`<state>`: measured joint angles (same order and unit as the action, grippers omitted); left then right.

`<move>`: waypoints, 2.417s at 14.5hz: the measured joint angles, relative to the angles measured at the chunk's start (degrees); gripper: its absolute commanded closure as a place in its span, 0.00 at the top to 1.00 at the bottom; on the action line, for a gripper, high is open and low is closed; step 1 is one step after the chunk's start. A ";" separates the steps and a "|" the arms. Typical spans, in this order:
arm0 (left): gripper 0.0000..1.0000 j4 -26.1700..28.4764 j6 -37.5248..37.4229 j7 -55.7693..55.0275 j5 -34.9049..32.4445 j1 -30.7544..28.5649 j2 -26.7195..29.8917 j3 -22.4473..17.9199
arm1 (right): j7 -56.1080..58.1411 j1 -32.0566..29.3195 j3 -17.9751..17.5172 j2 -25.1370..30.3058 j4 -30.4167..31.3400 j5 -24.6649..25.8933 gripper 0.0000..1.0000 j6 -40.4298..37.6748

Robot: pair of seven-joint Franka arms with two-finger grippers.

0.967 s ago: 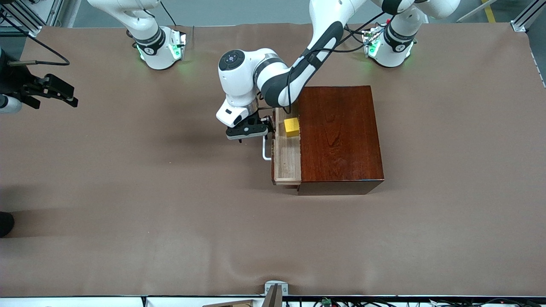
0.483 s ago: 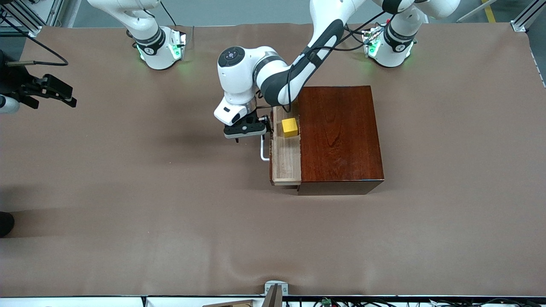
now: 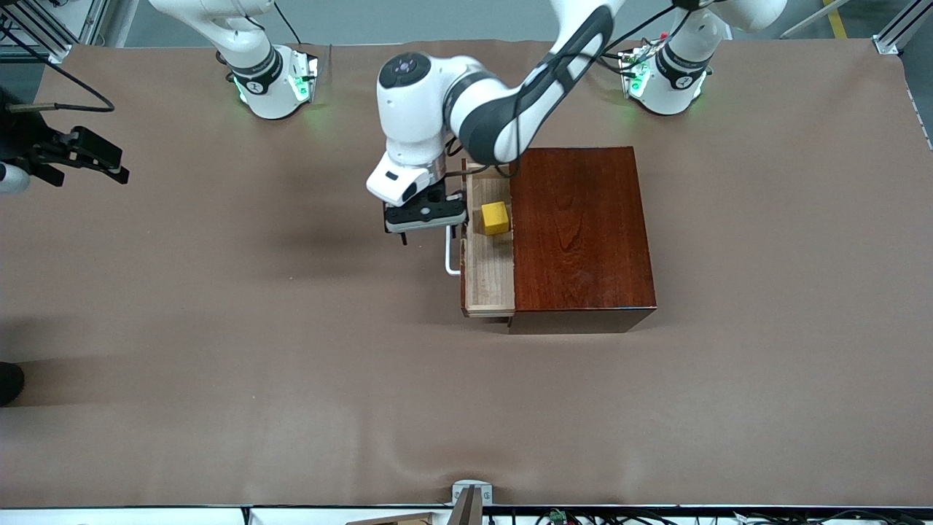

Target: Open drawer, take yellow block, close drawer

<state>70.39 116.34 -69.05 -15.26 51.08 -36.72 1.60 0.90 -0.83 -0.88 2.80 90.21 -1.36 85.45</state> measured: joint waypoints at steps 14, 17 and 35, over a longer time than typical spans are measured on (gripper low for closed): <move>1.00 0.34 -23.38 31.86 4.39 -25.96 20.78 -0.41 | -1.53 0.44 -0.46 -0.98 0.18 -0.18 1.00 -0.44; 1.00 1.15 -25.18 38.23 4.50 -30.15 22.40 -0.36 | -9.58 0.57 -0.59 -1.09 0.19 -3.31 1.00 -1.75; 1.00 14.29 -26.44 59.71 9.14 -47.10 34.14 0.10 | -50.39 13.92 -0.97 -3.72 0.20 -5.75 1.00 -4.42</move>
<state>84.68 89.90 -9.34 -6.11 3.98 -2.58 1.70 -49.49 13.09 -1.85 -0.92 90.41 -7.11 81.03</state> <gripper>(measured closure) 0.000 0.000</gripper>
